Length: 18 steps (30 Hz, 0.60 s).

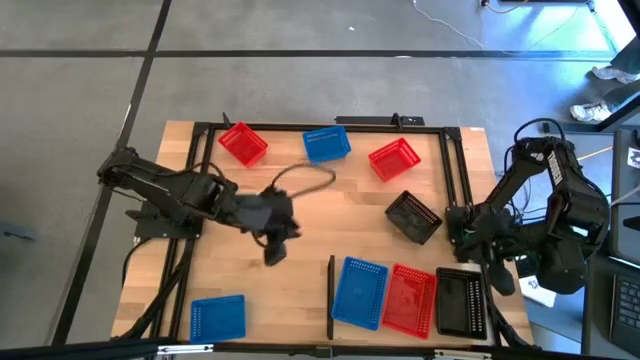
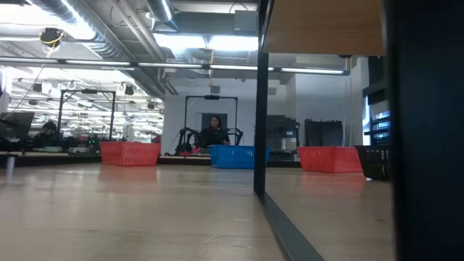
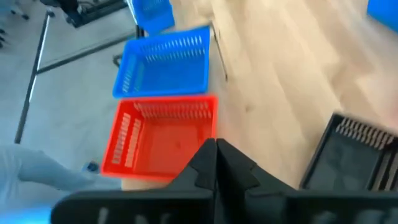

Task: Stack baskets on shelf by color
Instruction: Stack the right red bin on top of the red bin on the shelf

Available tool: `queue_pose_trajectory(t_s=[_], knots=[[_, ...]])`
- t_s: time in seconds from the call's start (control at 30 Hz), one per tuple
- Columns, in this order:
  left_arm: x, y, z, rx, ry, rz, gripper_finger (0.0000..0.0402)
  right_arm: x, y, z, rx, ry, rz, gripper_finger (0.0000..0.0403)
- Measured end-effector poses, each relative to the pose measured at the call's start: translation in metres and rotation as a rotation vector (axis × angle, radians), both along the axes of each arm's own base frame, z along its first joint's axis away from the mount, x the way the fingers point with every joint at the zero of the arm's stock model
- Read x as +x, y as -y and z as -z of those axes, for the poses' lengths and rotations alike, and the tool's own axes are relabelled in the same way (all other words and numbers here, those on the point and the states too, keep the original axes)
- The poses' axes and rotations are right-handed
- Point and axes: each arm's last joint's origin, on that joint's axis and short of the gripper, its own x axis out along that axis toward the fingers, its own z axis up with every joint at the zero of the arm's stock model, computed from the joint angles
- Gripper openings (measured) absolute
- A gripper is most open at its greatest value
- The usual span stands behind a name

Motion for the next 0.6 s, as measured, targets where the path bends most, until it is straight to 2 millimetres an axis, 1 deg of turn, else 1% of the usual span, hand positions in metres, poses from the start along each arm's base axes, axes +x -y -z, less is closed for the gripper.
queue_pose_trajectory(t_s=[0.23, 0.3, 0.33, 0.4, 0.5, 0.6], knots=[[-0.025, 0.023, 0.02, -0.188, -0.335, 0.092, 0.0089, 0.001, 0.003, -0.012, -0.052, 0.099, -0.028, 0.0002], [-0.032, 0.03, 0.022, -0.201, -0.382, 0.098, 0.0089, 0.001, 0.005, -0.015, -0.063, 0.12, -0.028, 0.0002], [-0.034, 0.032, 0.022, -0.191, -0.383, 0.091, 0.0089, 0.001, 0.005, -0.015, -0.072, 0.135, -0.025, 0.0002], [-0.035, 0.033, 0.022, -0.145, -0.352, 0.02, 0.0089, 0.001, 0.006, -0.017, -0.1, 0.168, -0.019, 0.0002], [-0.032, 0.026, 0.022, -0.106, -0.297, -0.125, 0.0089, 0.002, 0.01, -0.018, -0.138, 0.216, 0.009, 0.0001], [-0.028, 0.016, 0.022, -0.104, -0.284, -0.183, 0.0089, 0.006, 0.019, -0.02, -0.168, 0.254, 0.093, 0.0002]])
